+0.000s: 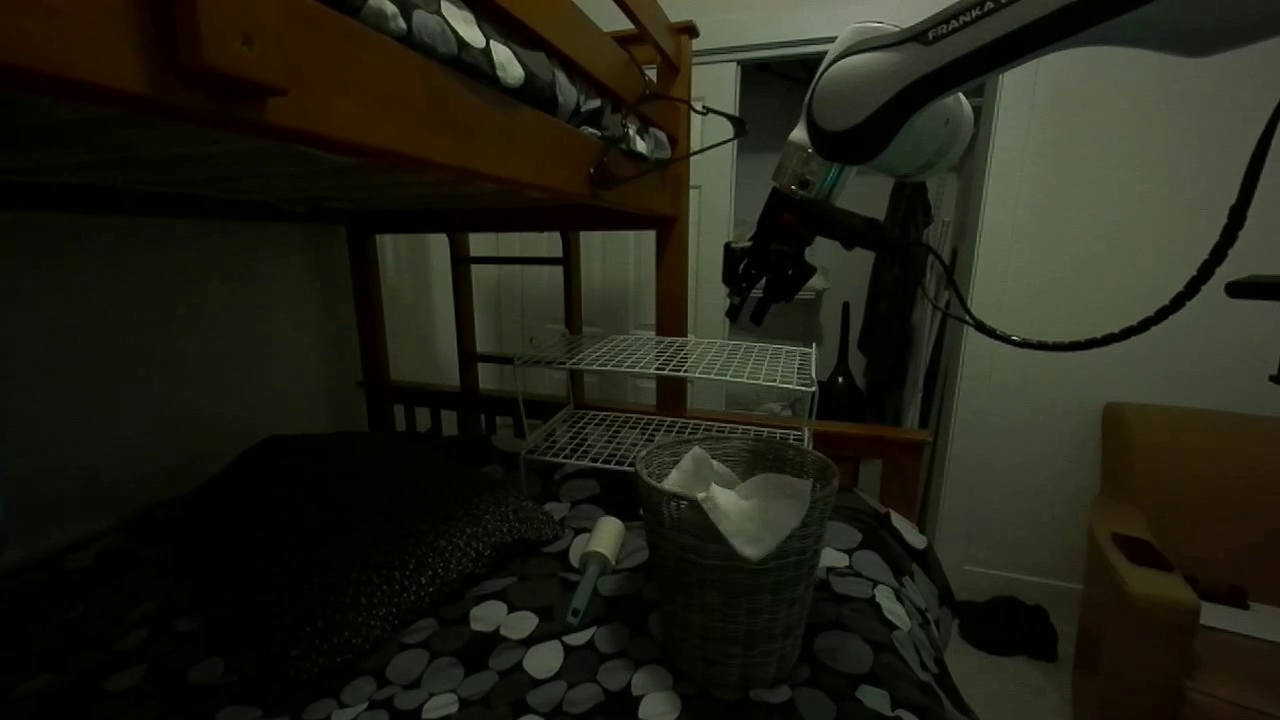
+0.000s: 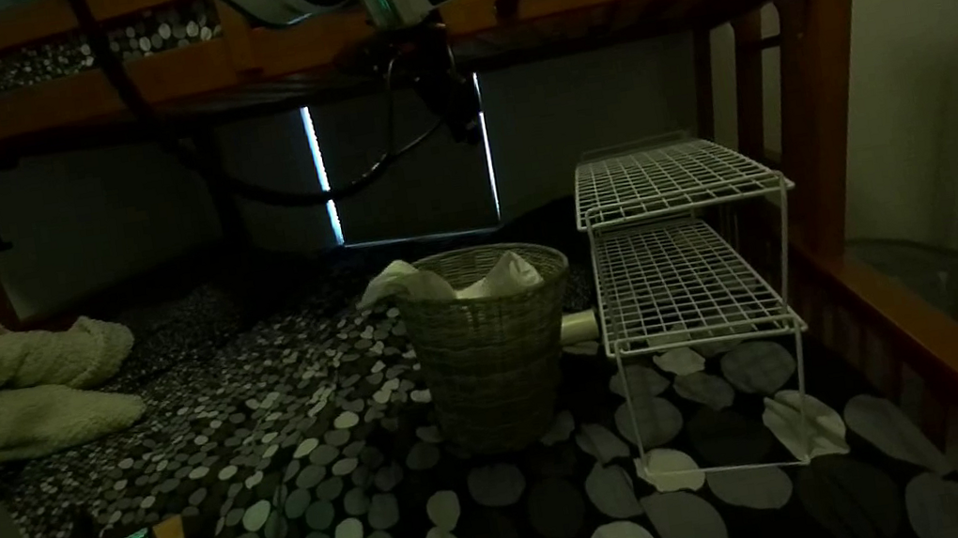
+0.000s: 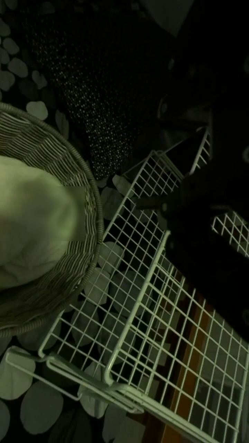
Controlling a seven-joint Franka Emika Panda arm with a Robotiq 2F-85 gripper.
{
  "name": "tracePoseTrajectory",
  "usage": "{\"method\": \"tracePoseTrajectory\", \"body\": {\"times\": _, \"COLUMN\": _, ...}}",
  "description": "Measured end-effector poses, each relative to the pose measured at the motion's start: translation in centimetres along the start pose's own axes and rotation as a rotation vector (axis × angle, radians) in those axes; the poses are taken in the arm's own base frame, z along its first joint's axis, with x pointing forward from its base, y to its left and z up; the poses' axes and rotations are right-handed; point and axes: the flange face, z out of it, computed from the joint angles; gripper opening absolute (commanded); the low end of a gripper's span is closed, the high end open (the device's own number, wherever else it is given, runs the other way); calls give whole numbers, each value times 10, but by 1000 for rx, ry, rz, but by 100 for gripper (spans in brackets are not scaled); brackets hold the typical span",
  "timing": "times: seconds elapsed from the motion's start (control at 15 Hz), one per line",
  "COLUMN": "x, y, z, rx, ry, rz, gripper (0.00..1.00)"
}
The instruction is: Move the pillowcase from the rack to the basket
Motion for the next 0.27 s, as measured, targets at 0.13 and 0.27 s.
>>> {"method": "tracePoseTrajectory", "body": {"times": 0.13, "x": 2, "y": 2, "z": -3, "rx": -14, "ry": 9, "rz": 9, "gripper": 89}}
{"method": "tracePoseTrajectory", "body": {"times": 0.27, "x": 7, "y": 2, "z": -10, "rx": -2, "ry": 24, "rz": 18, "gripper": 79}}
